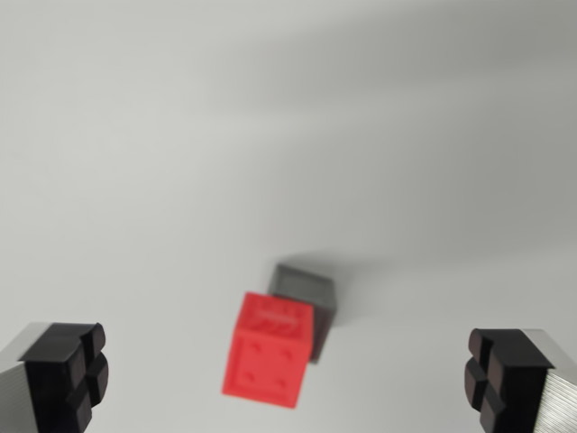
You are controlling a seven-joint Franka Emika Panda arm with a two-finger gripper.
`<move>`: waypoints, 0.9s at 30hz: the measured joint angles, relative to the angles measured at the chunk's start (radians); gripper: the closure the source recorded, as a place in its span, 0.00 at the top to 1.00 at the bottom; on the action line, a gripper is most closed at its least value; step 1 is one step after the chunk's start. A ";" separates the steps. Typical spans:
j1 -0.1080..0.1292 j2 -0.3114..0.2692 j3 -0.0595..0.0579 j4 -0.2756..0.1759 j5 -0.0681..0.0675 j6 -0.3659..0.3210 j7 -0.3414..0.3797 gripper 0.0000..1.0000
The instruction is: Destack cube
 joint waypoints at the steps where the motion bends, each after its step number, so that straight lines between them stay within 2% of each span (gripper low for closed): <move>1: 0.001 -0.007 0.001 -0.013 0.000 0.007 0.007 1.00; 13: 0.009 -0.089 0.017 -0.164 -0.001 0.083 0.090 1.00; 27: 0.017 -0.191 0.048 -0.350 0.000 0.177 0.201 1.00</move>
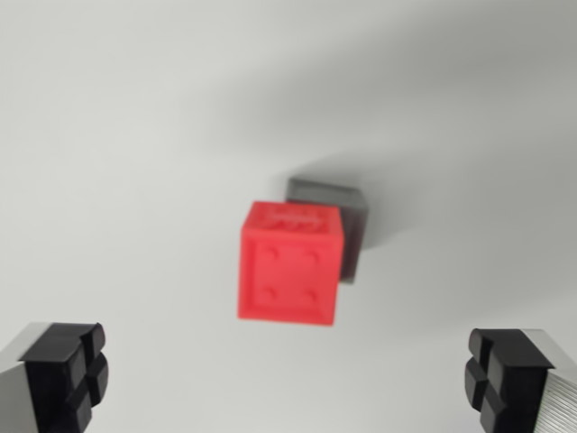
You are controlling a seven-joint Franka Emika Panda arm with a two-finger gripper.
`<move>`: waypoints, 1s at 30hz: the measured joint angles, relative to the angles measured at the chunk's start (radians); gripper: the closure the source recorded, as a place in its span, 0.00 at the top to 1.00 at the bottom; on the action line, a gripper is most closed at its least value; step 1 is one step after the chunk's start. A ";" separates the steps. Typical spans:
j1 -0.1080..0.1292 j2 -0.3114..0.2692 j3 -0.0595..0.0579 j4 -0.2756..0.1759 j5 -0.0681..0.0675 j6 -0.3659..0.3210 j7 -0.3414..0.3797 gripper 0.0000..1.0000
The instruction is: Destack cube
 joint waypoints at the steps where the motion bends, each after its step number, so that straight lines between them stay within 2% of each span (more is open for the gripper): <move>1: 0.001 -0.008 0.002 -0.014 0.000 0.008 0.009 1.00; 9: 0.013 -0.067 0.021 -0.122 0.007 0.061 0.079 1.00; 12: 0.016 -0.074 0.026 -0.145 0.008 0.082 0.091 1.00; 22: 0.016 0.054 0.026 -0.168 0.007 0.225 0.097 1.00; 30: 0.016 0.162 0.026 -0.175 -0.002 0.341 0.105 1.00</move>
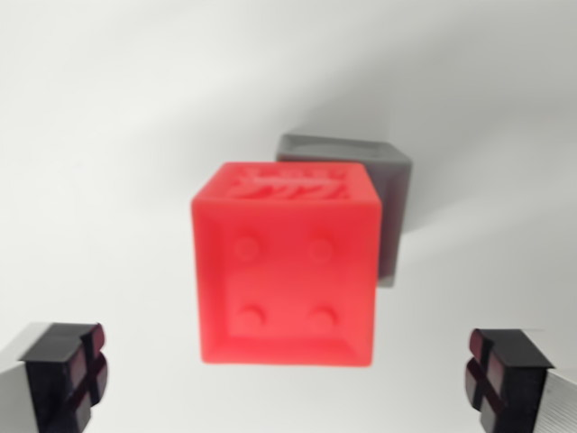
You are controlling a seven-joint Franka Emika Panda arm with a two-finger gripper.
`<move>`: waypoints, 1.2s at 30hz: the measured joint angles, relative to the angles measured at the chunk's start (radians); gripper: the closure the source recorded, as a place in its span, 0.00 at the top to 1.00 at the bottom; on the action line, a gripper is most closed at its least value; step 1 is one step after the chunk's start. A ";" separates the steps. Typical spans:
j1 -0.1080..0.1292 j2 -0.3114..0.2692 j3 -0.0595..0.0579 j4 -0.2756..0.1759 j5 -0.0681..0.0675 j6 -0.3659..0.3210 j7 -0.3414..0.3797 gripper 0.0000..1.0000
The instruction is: Destack cube
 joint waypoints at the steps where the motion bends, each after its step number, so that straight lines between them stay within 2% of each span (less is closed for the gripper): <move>1: 0.000 0.013 0.000 0.000 -0.002 0.013 0.001 1.00; 16: 0.000 0.157 -0.006 0.003 -0.026 0.155 0.020 1.00; 23: 0.001 0.198 -0.010 0.008 -0.035 0.191 0.026 1.00; 28: 0.003 0.208 -0.012 0.009 -0.037 0.202 0.027 1.00; 29: 0.003 0.209 -0.012 0.009 -0.037 0.202 0.027 0.00; 36: 0.003 0.209 -0.013 0.010 -0.037 0.203 0.028 0.00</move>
